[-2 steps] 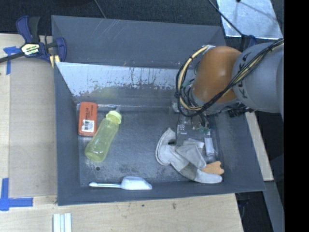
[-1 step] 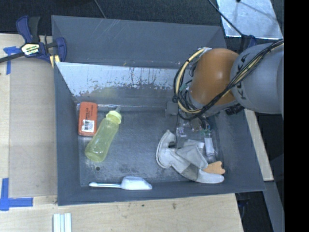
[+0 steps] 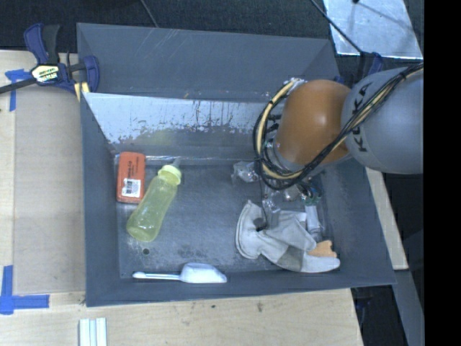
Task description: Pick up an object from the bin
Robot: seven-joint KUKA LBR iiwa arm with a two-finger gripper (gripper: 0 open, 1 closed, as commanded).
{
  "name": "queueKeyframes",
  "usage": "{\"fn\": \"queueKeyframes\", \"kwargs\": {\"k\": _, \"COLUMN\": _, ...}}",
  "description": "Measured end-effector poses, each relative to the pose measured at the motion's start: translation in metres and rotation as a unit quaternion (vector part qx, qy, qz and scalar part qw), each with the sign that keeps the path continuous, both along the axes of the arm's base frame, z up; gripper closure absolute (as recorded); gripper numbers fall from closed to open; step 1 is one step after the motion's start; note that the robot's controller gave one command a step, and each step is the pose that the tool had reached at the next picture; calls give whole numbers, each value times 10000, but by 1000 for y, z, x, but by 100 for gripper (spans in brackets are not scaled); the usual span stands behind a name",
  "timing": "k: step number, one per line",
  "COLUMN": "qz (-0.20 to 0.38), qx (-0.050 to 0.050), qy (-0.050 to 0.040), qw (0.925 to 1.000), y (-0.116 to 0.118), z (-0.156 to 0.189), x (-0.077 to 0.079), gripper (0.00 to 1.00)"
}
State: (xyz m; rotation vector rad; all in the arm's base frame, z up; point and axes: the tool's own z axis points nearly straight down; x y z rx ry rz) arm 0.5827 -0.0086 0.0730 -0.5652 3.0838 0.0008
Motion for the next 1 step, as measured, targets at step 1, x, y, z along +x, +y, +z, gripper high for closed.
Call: {"fn": "queueKeyframes", "kwargs": {"k": 1, "qz": 627, "qx": -7, "qy": -6, "qw": 9980, "y": -11, "z": -1, "x": 5, "gripper": 100}}
